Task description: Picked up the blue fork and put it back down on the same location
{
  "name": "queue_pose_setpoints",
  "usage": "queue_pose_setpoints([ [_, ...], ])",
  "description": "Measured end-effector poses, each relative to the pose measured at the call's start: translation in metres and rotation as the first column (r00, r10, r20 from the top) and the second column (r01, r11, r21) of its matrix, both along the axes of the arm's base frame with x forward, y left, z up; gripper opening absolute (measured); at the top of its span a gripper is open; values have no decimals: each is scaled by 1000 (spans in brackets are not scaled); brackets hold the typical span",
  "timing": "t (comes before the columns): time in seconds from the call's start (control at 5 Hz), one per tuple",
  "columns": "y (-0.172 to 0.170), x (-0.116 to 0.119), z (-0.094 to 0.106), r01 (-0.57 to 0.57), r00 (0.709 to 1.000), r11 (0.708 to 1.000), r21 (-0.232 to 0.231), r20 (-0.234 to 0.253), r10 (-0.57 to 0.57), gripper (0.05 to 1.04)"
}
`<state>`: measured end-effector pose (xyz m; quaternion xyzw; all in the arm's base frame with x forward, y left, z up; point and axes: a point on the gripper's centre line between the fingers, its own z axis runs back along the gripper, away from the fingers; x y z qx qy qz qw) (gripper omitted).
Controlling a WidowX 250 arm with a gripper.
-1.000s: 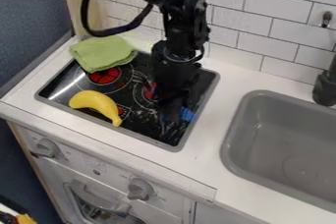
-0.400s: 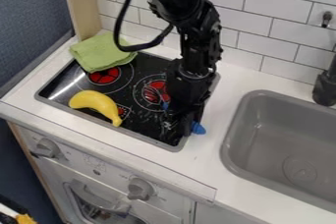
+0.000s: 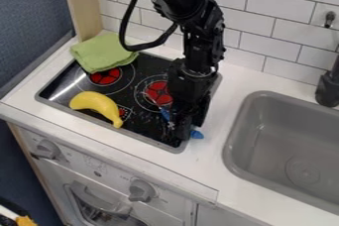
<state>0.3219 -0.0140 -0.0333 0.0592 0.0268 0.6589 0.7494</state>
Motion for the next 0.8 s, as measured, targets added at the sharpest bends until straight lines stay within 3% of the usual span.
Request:
queue_pose_setpoints([
  [0.2, 4, -4, 1, -27, 999, 999, 30, -22, 28, 1012],
  [0.8, 0, 3, 72, -32, 985, 996, 88, 169, 17, 1001],
])
